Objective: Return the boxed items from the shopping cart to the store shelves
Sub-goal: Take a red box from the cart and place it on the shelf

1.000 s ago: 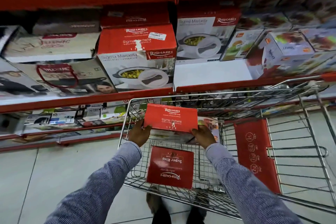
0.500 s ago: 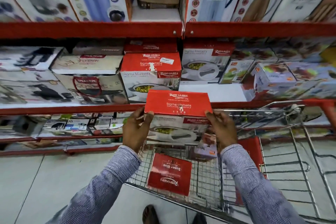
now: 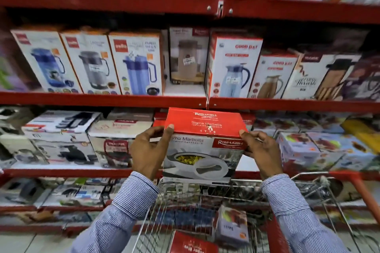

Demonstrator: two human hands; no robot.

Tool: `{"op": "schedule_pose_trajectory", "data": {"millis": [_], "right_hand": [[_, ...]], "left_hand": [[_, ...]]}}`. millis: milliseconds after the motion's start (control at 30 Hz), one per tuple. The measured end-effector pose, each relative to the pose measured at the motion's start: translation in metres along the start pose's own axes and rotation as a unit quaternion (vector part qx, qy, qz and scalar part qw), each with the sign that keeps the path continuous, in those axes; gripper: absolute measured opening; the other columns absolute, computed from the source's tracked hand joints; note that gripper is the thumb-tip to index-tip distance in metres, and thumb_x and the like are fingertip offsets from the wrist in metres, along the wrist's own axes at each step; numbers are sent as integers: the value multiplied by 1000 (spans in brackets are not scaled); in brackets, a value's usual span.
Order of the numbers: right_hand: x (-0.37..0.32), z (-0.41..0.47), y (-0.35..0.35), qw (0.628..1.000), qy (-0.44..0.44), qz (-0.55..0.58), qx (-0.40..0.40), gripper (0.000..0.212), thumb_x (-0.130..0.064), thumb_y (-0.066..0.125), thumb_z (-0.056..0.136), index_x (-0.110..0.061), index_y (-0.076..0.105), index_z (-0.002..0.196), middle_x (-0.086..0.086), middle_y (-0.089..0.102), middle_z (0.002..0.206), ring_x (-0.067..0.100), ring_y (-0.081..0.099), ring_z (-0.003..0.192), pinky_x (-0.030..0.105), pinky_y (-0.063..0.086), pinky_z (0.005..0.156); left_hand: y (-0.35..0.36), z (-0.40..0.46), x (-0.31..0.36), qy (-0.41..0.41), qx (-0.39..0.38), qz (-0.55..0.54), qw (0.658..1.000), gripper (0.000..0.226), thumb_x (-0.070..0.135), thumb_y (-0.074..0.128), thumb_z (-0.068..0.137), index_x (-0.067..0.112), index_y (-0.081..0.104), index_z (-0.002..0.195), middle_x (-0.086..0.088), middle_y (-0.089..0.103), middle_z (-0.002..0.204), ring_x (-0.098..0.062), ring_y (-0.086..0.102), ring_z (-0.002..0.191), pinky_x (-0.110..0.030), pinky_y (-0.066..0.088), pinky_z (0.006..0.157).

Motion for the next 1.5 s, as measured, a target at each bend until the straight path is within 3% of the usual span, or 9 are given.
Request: {"op": "schedule_pose_trajectory", "data": {"millis": [333,533,767,867,1000,1133,1233,1367,1500], "right_hand": [[-9,35,-73,992,12,-39,116,31,-50,69,67,-23,72,81,2,77,89,27,72,86,50,57,86],[3,57,-114,989,7,-51,138,13,-33,69,79,-21,70,83,2,74,87,26,70,86,43,57,82],[39,96,-134,994,18,-40,102,12,-25,69,82,-15,69,89,-3,72,82,26,69,78,34,56,68],[65,113,-133,995,38,-31,83,19,-32,71,77,-18,70,90,-4,73,87,24,71,87,40,58,81],[95,127,-120,996,62,-16,54,12,-24,71,82,-21,67,93,-9,70,87,19,69,89,42,56,89],[125,139,-101,996,89,14,11,8,-20,70,84,-24,65,89,-9,72,91,14,69,91,47,54,95],[141,141,-88,994,105,23,-18,9,-20,68,86,-25,63,91,-7,71,95,11,67,92,46,52,99],[150,141,-80,993,113,12,-29,17,-21,66,88,-19,63,105,-1,70,100,15,66,94,46,51,99],[148,146,-75,994,103,-5,-47,19,-28,64,90,-20,60,108,-3,70,101,15,66,96,44,51,100]], "left_hand": [[80,-5,34,34,-61,11,998,41,56,75,74,20,77,95,7,77,89,-7,71,82,-34,61,79],[134,-16,30,45,-102,33,993,44,61,69,73,20,77,88,7,77,83,-8,72,78,-40,62,77],[185,-19,17,29,-99,40,994,44,53,70,77,14,75,97,1,76,89,-16,72,84,-45,62,78],[203,-13,4,13,-99,54,994,33,38,72,84,11,75,102,-3,76,95,-17,71,88,-44,61,84],[219,-3,-18,-11,-95,83,992,29,29,70,89,9,72,110,-7,76,104,-19,69,93,-37,57,89],[225,7,-39,-32,-93,120,988,26,22,65,93,10,70,115,-10,75,107,-23,68,91,-41,56,91],[226,10,-52,-31,-96,176,979,27,17,59,96,11,70,119,-6,75,98,-21,65,81,-29,51,79],[227,7,-61,-14,-97,248,964,26,13,55,98,5,69,117,-10,68,80,-27,63,68,-28,46,66],[226,12,-60,2,-60,248,967,24,16,61,95,5,73,112,-18,77,93,-34,72,84,-33,54,79]]}}
Point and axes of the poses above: each hand's wrist, its own z-axis towards the middle knuckle, its own y-axis out of the palm, x = y × z, the point moved 7 cm from there along z, towards the middle knuckle
